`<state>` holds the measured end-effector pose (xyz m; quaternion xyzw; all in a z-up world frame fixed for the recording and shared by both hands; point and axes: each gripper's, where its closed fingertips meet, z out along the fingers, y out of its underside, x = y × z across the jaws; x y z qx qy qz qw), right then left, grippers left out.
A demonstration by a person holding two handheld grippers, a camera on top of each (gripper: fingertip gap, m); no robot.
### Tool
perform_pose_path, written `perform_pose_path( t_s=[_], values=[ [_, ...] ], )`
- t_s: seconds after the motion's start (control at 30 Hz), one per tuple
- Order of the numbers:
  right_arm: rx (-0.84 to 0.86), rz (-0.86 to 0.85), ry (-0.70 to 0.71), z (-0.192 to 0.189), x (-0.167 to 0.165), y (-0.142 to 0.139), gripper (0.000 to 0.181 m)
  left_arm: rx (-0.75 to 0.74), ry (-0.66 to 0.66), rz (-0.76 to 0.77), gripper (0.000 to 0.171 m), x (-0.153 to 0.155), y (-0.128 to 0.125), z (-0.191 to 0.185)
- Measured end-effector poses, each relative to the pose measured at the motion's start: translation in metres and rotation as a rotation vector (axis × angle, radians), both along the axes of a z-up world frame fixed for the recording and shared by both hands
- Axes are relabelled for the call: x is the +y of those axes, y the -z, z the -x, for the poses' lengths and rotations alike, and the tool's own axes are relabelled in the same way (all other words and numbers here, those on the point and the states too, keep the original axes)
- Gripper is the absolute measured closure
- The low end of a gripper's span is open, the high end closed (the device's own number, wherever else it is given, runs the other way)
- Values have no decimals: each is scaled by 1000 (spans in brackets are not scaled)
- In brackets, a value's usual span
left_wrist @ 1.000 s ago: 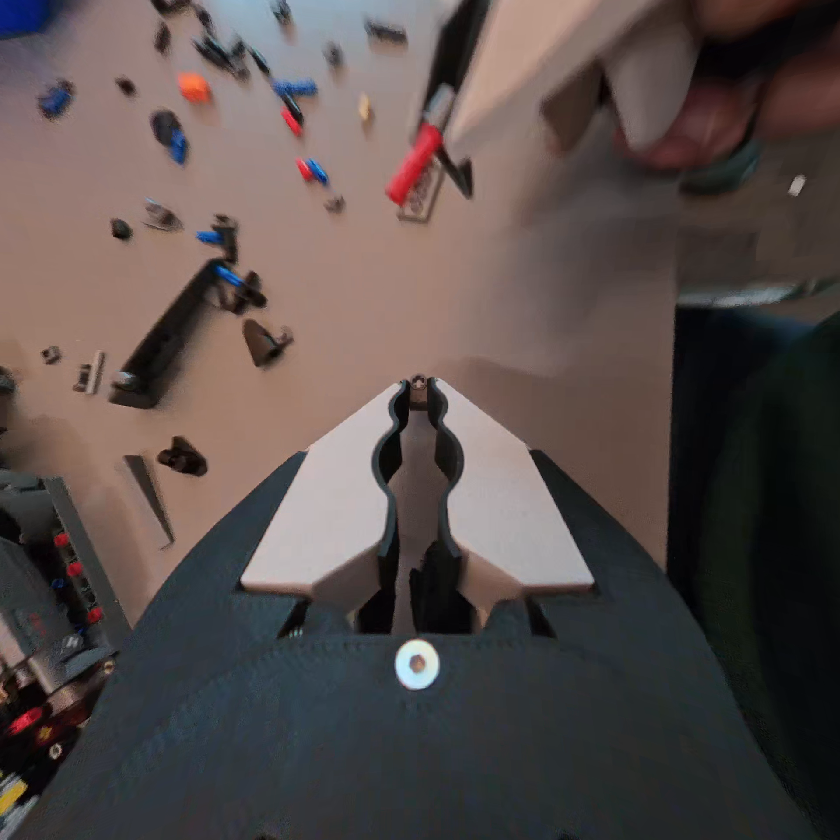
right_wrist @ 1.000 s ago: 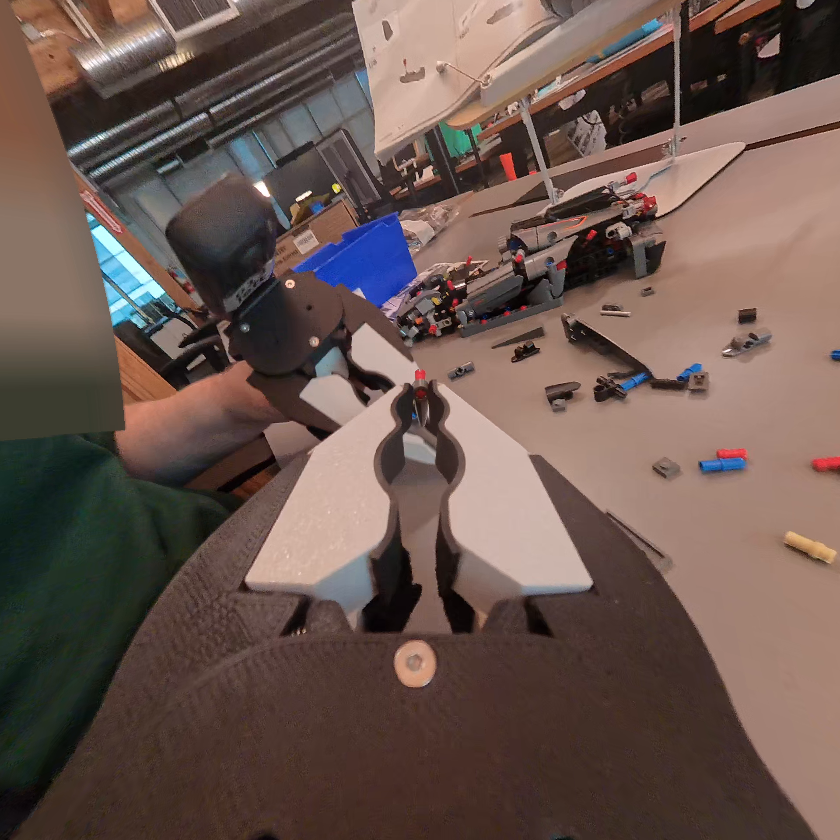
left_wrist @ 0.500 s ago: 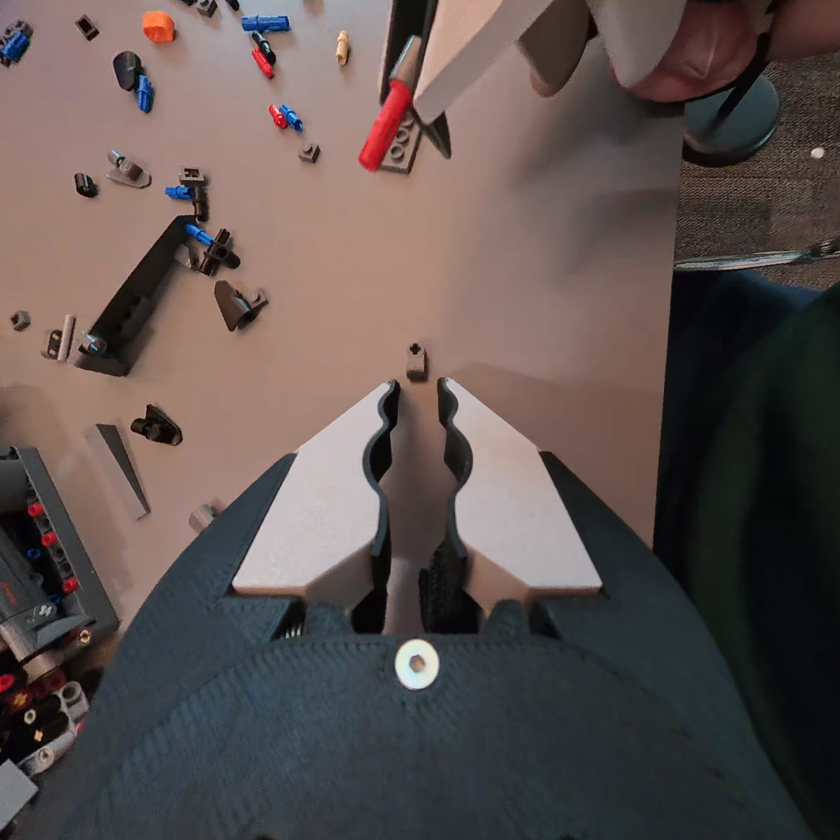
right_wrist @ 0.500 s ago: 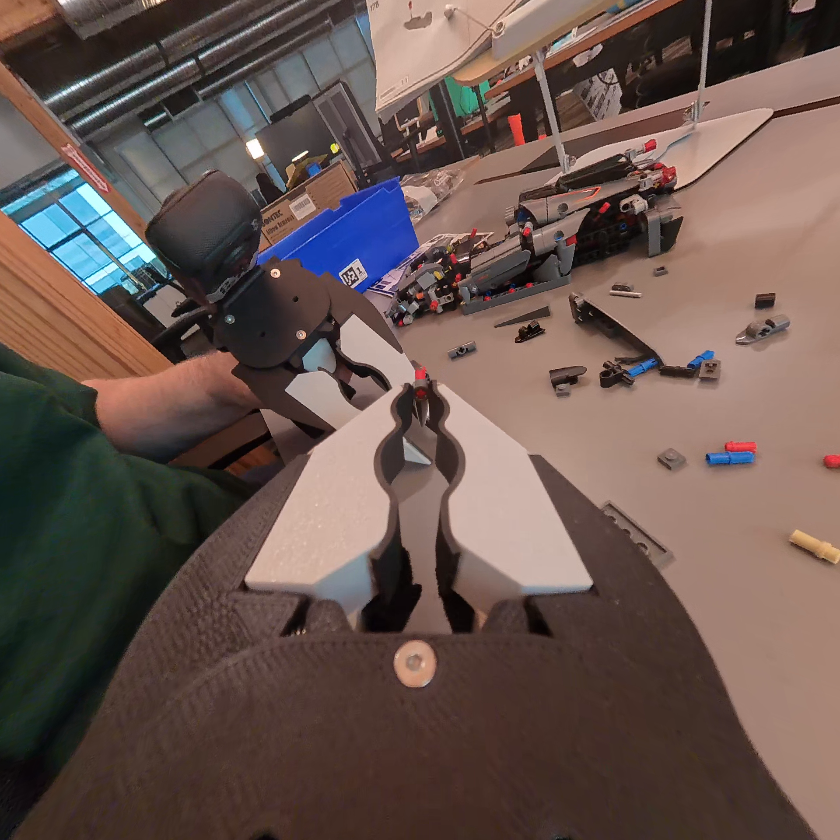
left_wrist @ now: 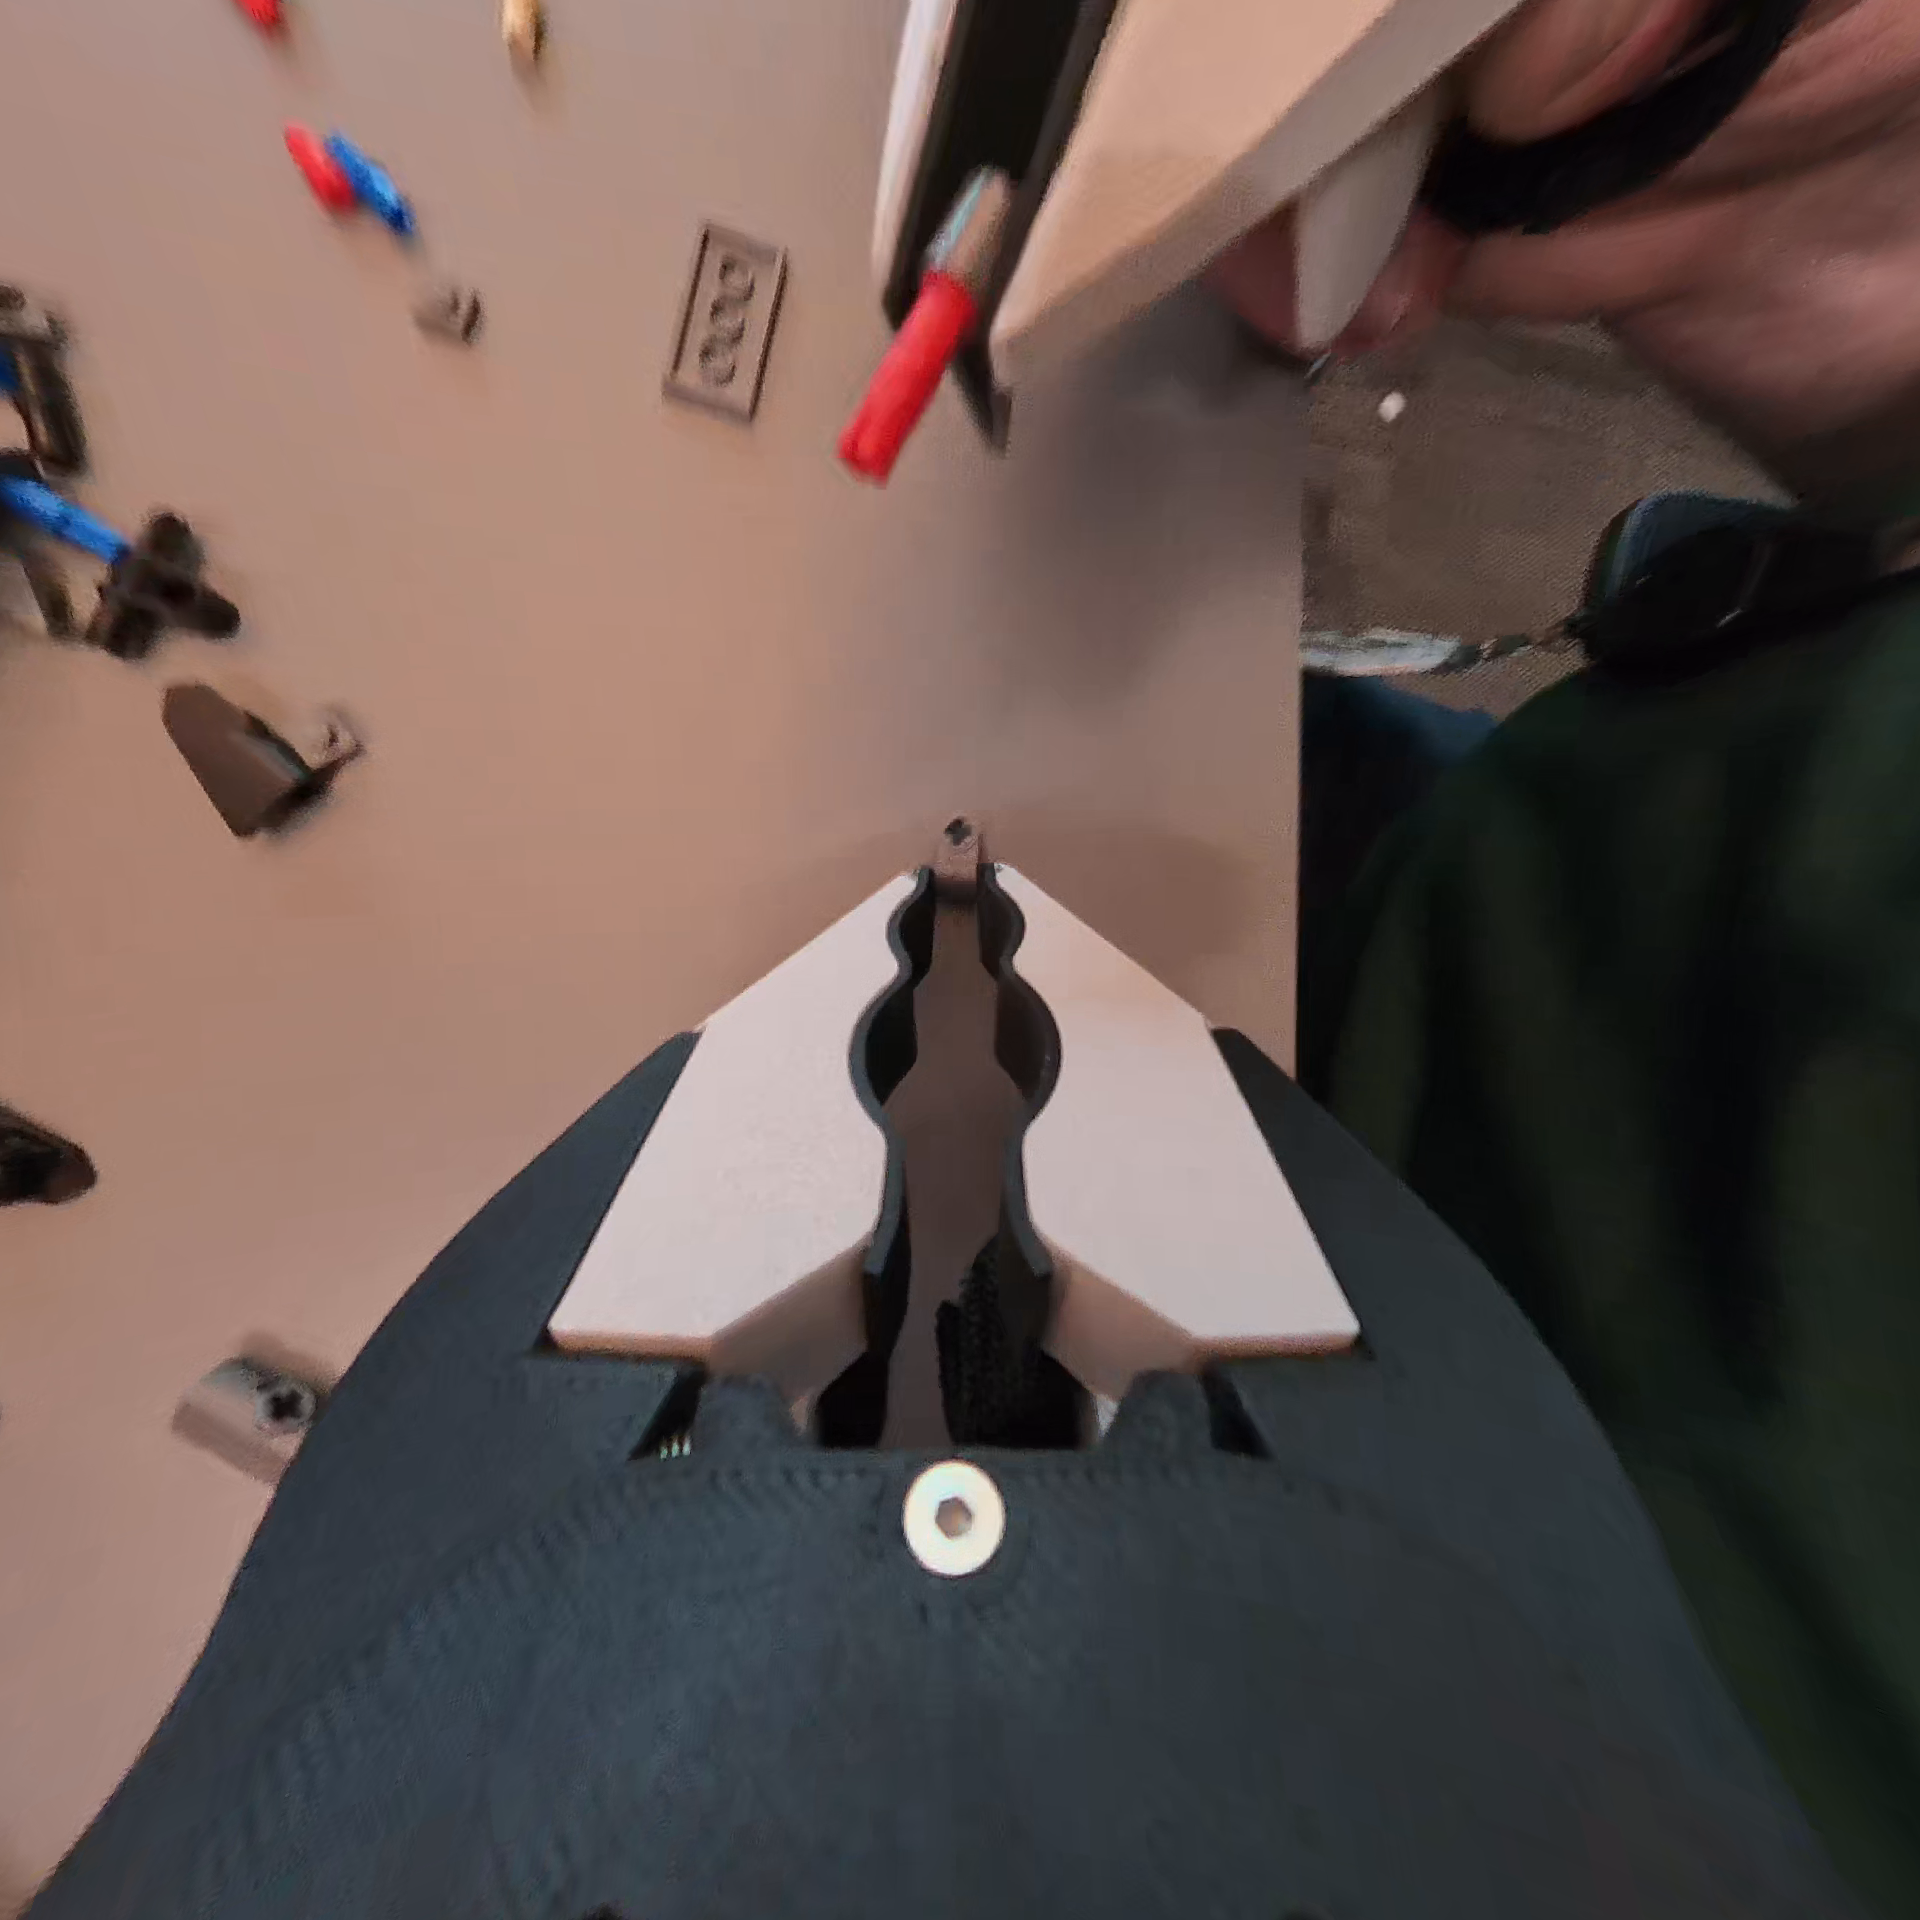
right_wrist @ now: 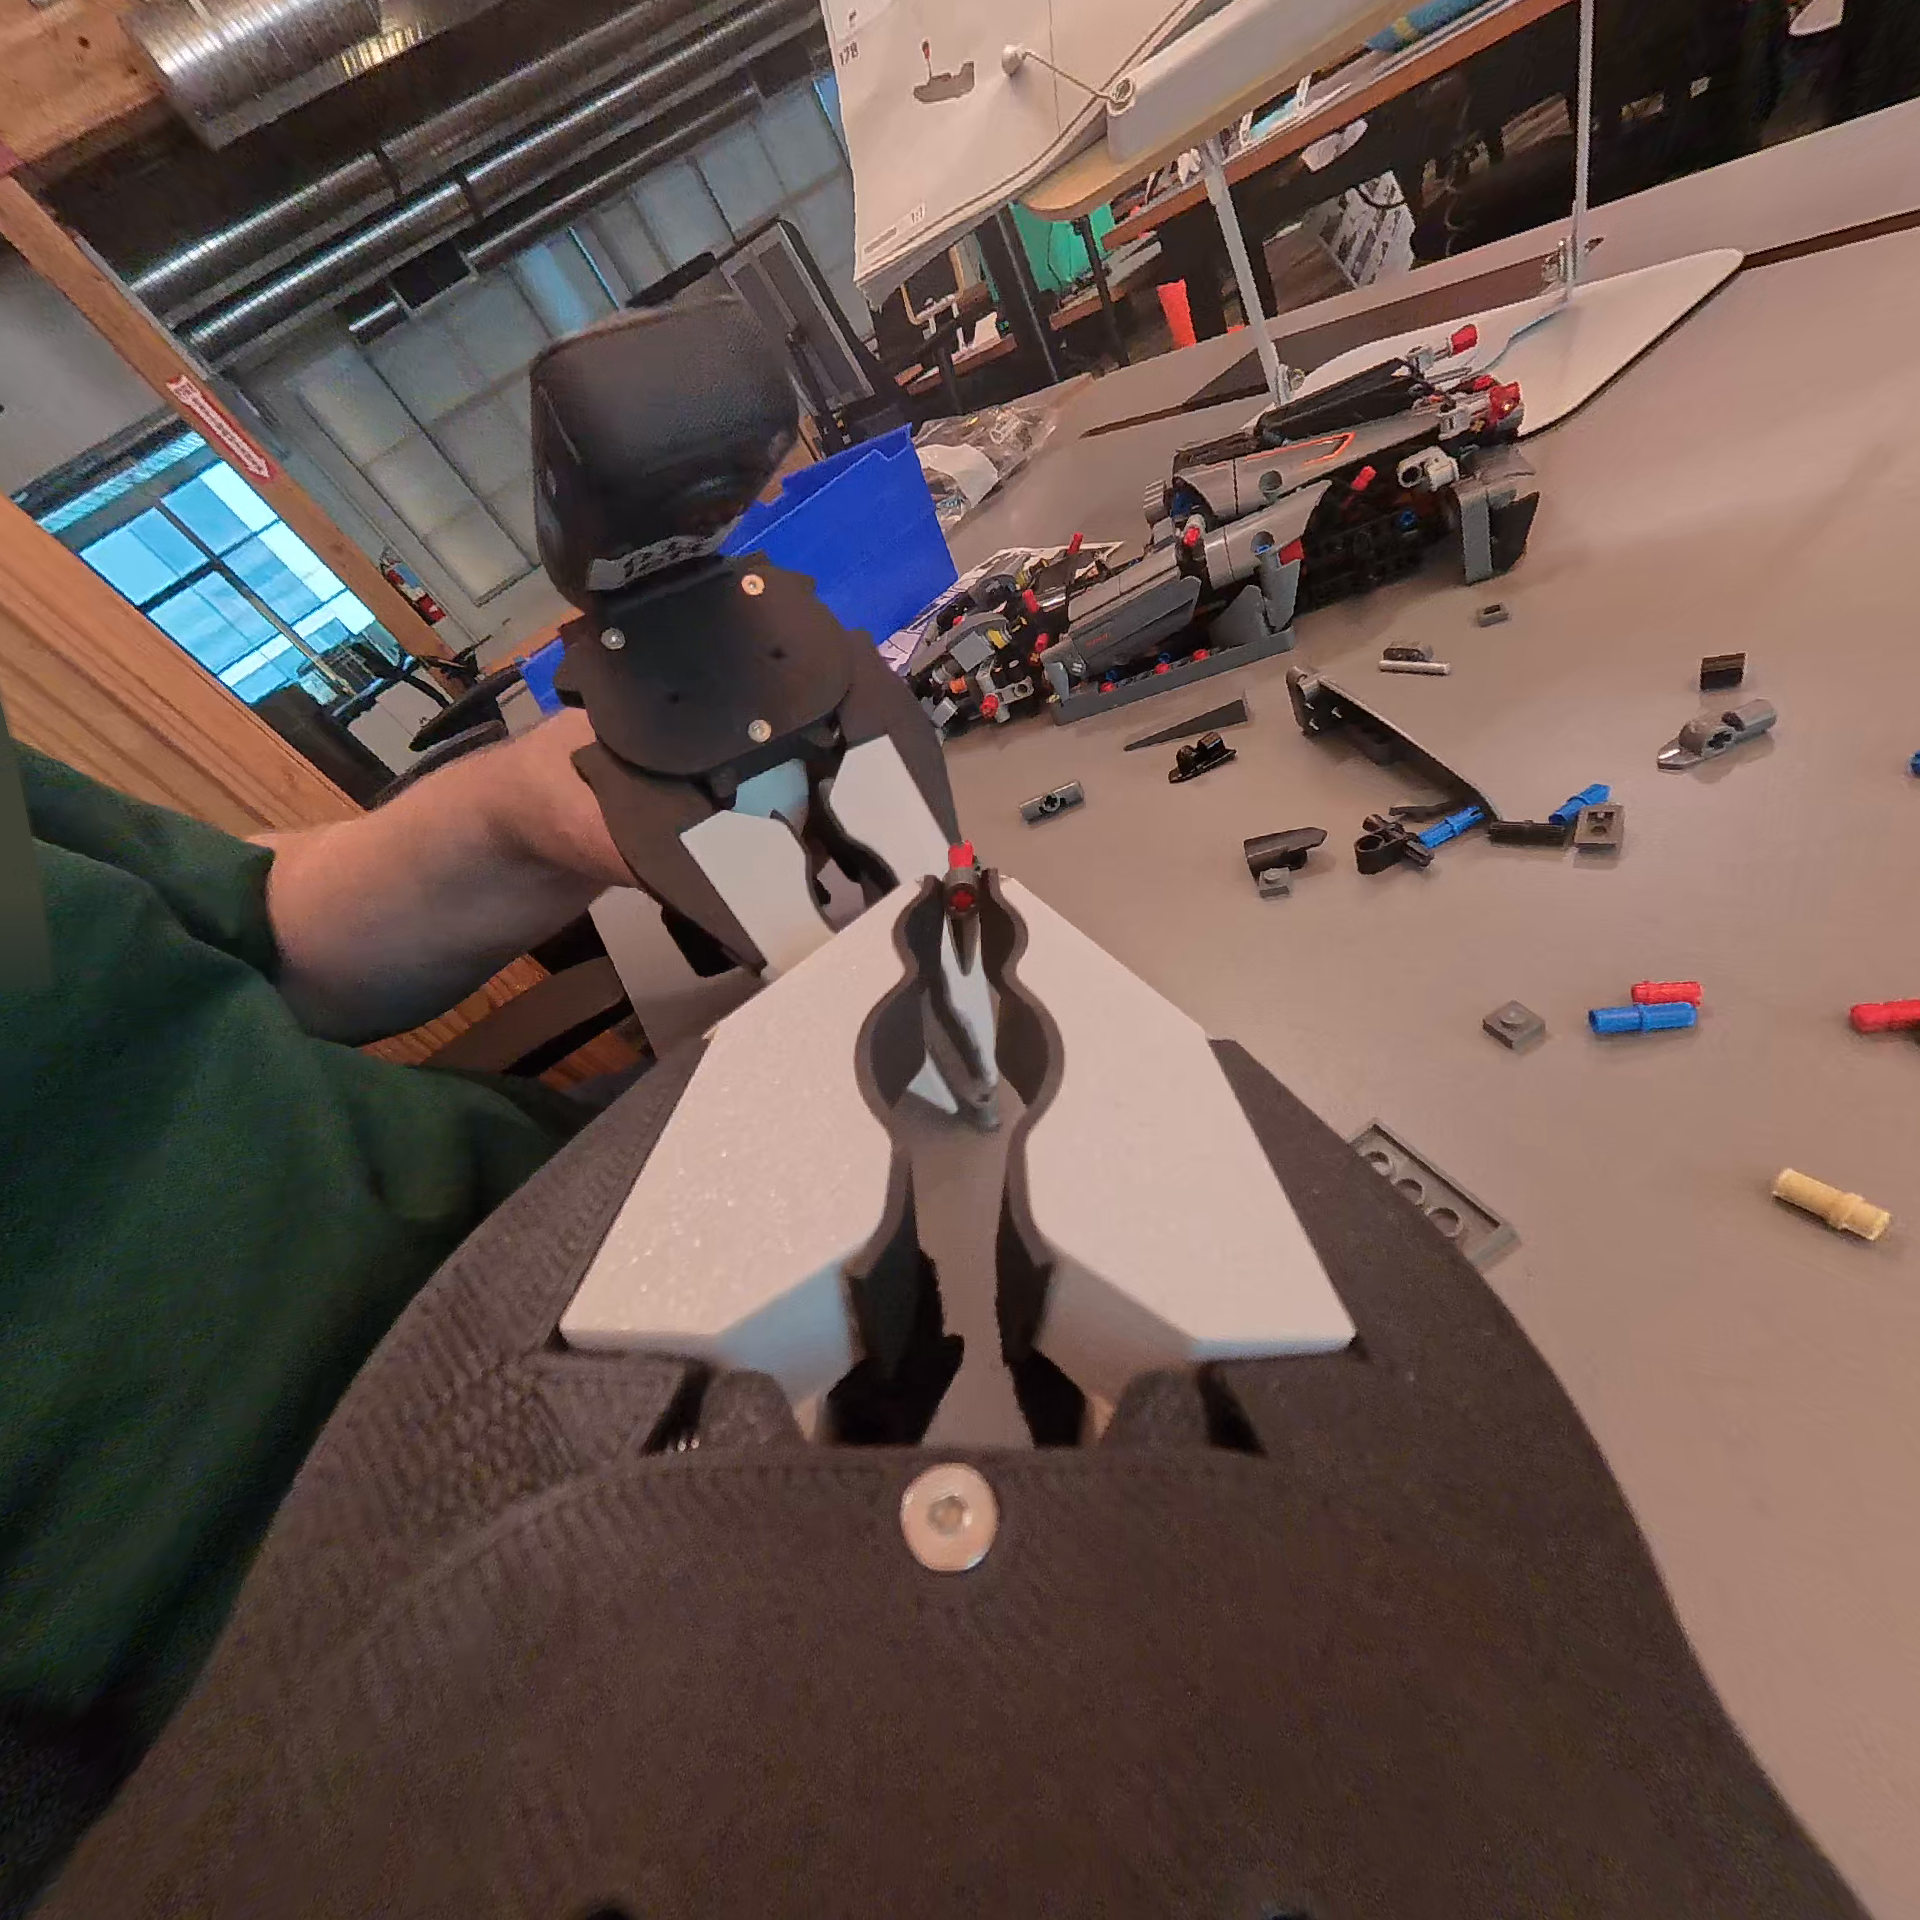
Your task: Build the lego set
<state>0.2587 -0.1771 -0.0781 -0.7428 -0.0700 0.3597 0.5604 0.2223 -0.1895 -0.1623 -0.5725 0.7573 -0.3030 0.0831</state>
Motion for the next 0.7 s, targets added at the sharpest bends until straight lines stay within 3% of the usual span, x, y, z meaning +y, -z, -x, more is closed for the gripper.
perform_pose_path(
  t_s=[0.17, 0.37, 0.7],
  values=[
    [14, -6, 1, -2, -1, -1, 177, -19, -77, -202, 153, 34, 0, -11],
    [1, 10, -4, -2, 0, 1, 176, -69, -53, -233, 148, 34, -8, -4],
    [-227, 134, -18, 0, -3, 27, 176, -118, -3, -307, 149, 20, -5, -11]
  ],
)
